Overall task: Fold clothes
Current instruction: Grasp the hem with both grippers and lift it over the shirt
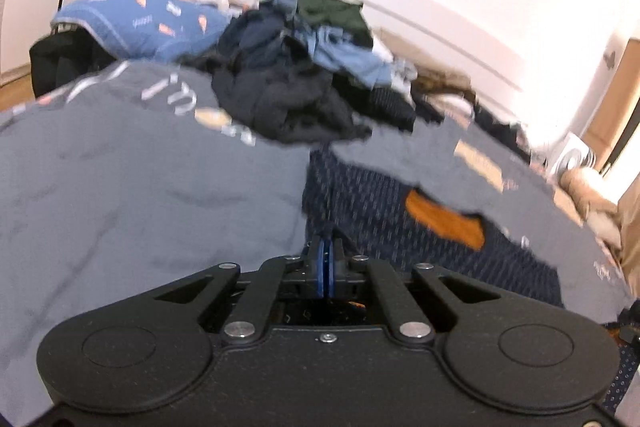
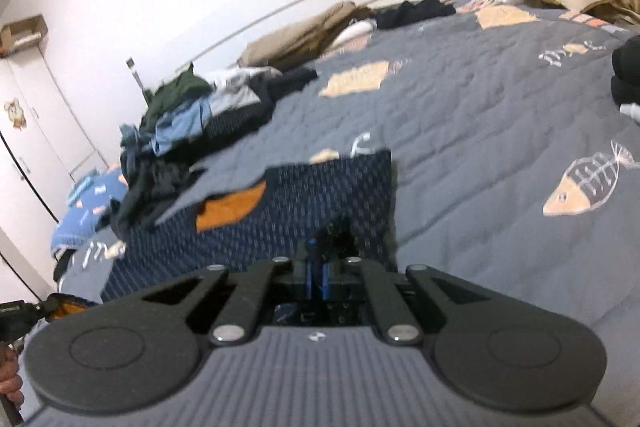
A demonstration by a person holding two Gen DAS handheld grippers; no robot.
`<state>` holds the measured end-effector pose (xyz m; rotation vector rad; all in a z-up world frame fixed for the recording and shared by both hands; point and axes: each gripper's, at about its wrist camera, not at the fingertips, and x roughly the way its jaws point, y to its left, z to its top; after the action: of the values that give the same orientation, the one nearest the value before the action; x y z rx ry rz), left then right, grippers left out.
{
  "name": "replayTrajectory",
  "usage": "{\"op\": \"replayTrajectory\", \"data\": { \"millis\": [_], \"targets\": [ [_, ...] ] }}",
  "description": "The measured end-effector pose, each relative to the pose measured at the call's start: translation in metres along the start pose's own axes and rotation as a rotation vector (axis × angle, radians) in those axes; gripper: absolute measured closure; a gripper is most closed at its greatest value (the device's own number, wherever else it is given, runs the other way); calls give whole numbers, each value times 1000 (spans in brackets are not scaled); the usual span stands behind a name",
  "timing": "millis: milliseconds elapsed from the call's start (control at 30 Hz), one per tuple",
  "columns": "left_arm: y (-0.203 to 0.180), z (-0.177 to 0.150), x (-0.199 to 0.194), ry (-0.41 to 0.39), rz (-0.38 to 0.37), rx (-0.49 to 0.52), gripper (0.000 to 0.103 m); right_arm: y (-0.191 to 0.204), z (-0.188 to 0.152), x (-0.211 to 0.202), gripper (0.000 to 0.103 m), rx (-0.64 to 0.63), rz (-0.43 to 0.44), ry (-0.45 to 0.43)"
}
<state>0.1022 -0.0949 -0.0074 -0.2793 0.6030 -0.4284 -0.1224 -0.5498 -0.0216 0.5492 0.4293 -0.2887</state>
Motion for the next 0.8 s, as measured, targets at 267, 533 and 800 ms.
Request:
{"op": "replayTrajectory", "data": {
  "millis": [267,533,800],
  "targets": [
    [-15,30,12,-51,-19,52,101,6,42,3,99,-9,37,-86],
    [-51,89,19,-178,-70,113,101,26,99,3,99,-85,60,-201],
    [-80,127,90,-172,-13,195,101,17,144,77,99,-91,-8,-168]
  ]
}}
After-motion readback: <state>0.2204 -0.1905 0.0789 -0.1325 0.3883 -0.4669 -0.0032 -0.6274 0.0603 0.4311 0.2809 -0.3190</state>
